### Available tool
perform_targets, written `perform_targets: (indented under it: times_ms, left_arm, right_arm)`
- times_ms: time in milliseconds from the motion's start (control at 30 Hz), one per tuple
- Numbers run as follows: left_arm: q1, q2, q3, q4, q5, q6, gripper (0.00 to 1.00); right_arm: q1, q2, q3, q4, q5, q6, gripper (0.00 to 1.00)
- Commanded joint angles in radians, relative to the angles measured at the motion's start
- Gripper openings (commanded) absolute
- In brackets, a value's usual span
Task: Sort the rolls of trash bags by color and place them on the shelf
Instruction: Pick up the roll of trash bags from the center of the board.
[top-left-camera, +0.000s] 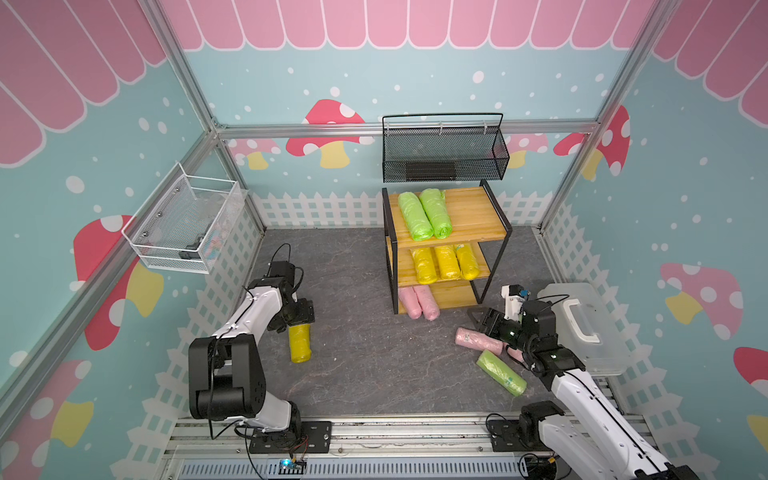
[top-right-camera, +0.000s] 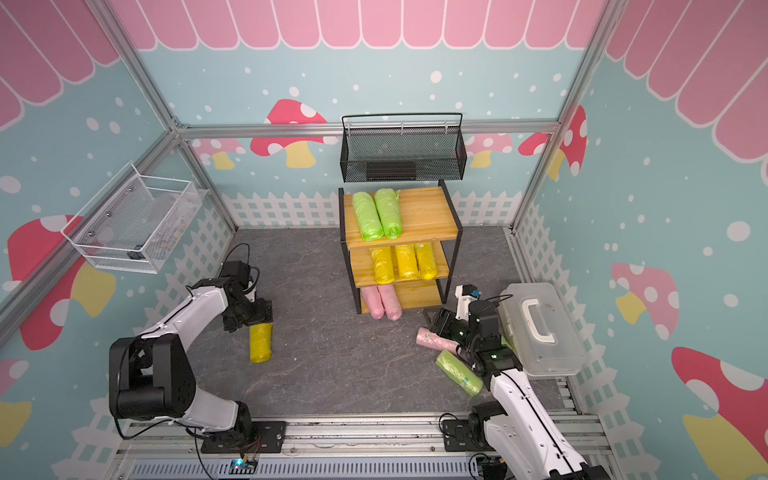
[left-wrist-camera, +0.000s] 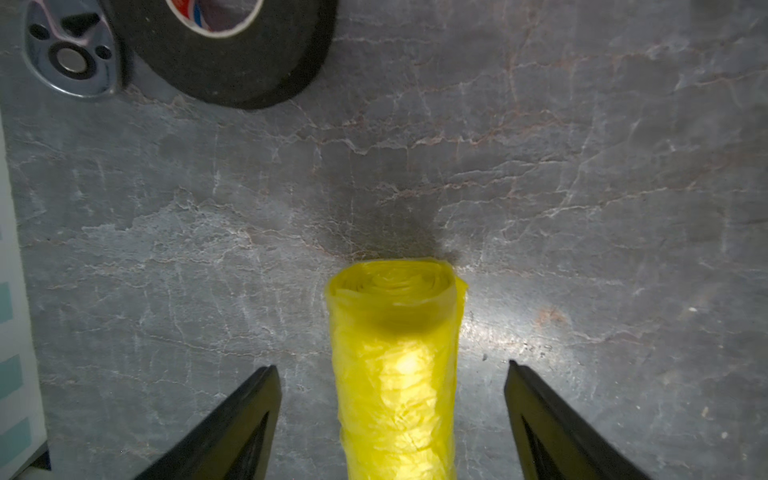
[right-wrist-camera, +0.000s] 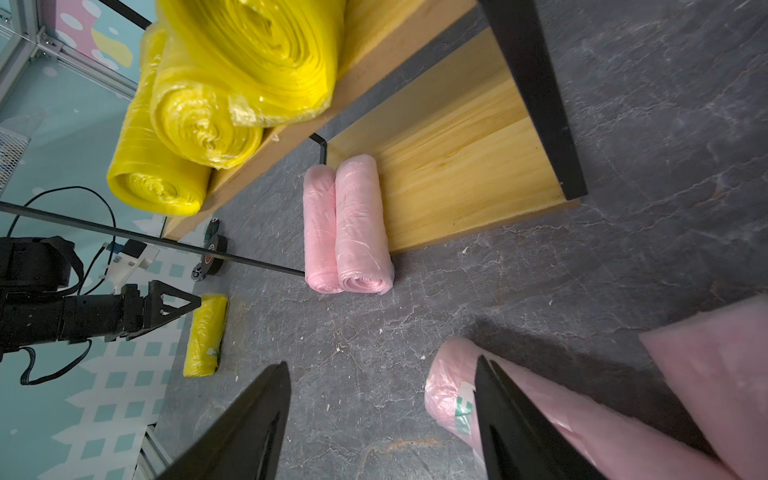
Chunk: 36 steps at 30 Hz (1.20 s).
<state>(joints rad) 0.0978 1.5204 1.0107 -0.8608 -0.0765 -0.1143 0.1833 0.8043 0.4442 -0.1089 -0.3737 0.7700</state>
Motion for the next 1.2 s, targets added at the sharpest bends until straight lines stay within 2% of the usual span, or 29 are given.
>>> perform_targets:
  times_ms: [0, 267, 733, 933, 1000, 1067, 1167]
  left_arm:
    - [-0.007, 0.02, 0.02, 0.019, -0.062, 0.031, 0.87]
    - [-0.057, 0.07, 0.02, 0.039, -0.152, 0.062, 0.86]
    - [-0.065, 0.174, -0.004, 0.109, -0.09, 0.051, 0.84]
    - [-0.064, 0.253, 0.026, 0.096, -0.07, 0.028, 0.73]
    - [-0.064, 0.26, 0.031, 0.095, -0.066, 0.018, 0.65]
    - [-0.065, 0.263, 0.032, 0.096, -0.069, 0.0, 0.48]
    - [-0.064, 0.266, 0.032, 0.094, -0.071, -0.024, 0.34]
  right_arm:
    - [-0.001, 0.001, -0.015, -0.008, 0.013, -0.018, 0.73]
    - [-0.002, -0.002, -0.026, -0.021, 0.019, -0.018, 0.73]
    - [-0.002, 0.015, -0.014, -0.041, 0.016, -0.028, 0.73]
    - [-0.001, 0.011, -0.011, -0.058, 0.017, -0.023, 0.73]
    - [-0.002, 0.009, -0.011, -0.061, 0.019, -0.022, 0.73]
    - [-0.001, 0.009, -0.009, -0.064, 0.019, -0.021, 0.72]
    - [-0.002, 0.009, -0.006, -0.072, 0.019, -0.017, 0.72]
